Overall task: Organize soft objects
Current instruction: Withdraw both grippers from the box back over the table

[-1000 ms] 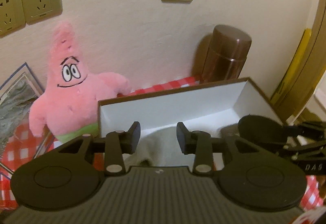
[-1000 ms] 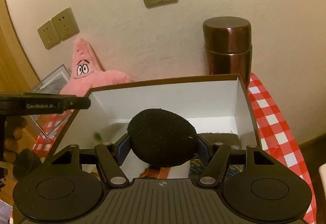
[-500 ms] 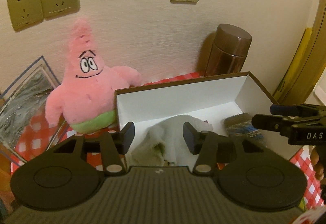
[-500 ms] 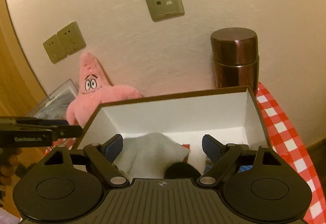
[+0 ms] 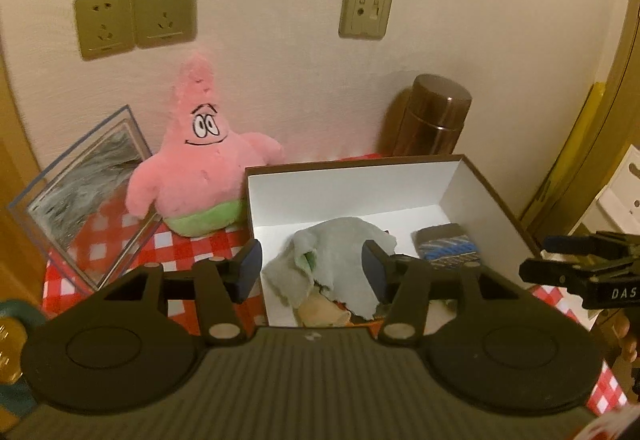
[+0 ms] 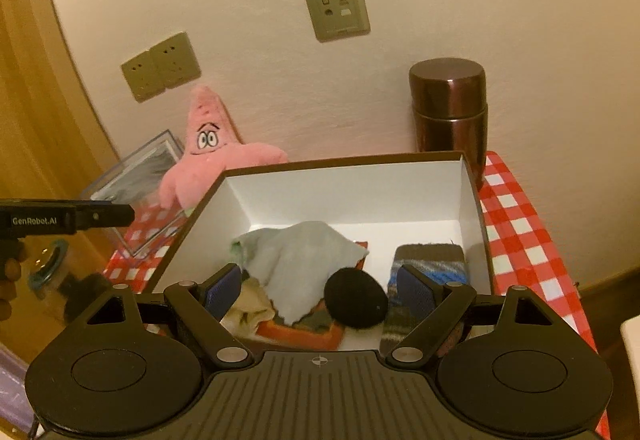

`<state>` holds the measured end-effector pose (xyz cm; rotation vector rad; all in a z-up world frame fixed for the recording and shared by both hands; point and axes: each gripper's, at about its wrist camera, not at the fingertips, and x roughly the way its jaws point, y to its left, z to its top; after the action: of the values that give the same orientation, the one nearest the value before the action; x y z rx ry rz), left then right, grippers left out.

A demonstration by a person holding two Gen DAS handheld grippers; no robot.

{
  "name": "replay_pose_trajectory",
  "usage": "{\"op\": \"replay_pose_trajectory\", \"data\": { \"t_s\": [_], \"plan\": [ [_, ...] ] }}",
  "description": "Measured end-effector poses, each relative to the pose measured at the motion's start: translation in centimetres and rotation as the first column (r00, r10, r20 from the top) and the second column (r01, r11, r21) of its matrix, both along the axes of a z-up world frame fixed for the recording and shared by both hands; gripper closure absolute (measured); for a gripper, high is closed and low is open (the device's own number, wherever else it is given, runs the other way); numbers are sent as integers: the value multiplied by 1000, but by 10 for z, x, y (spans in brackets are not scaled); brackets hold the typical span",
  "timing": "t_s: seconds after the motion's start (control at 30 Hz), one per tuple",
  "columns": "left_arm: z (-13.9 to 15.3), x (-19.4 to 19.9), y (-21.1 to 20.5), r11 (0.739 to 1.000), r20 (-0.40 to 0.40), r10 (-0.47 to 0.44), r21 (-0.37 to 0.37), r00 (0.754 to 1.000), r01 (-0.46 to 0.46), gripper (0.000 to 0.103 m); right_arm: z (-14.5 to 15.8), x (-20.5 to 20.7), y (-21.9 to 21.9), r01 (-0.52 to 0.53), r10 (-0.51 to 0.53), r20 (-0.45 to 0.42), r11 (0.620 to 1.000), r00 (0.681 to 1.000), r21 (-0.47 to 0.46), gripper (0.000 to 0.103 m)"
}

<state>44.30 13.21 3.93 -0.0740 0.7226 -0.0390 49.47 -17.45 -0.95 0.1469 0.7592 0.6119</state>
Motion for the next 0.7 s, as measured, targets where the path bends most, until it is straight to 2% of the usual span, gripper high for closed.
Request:
{"op": "replay_pose_trajectory", "data": {
  "t_s": [0.27, 0.7],
  "plan": [
    [21, -54, -3, 999, 22, 30, -24, 999, -29, 51, 19, -48, -20, -15, 15, 17, 1000, 1000, 2, 19],
    [15, -152, -17, 996, 0, 80, -28, 997, -80, 51, 24, -132, -39, -43, 44, 21, 999, 999, -10, 19]
  ]
}}
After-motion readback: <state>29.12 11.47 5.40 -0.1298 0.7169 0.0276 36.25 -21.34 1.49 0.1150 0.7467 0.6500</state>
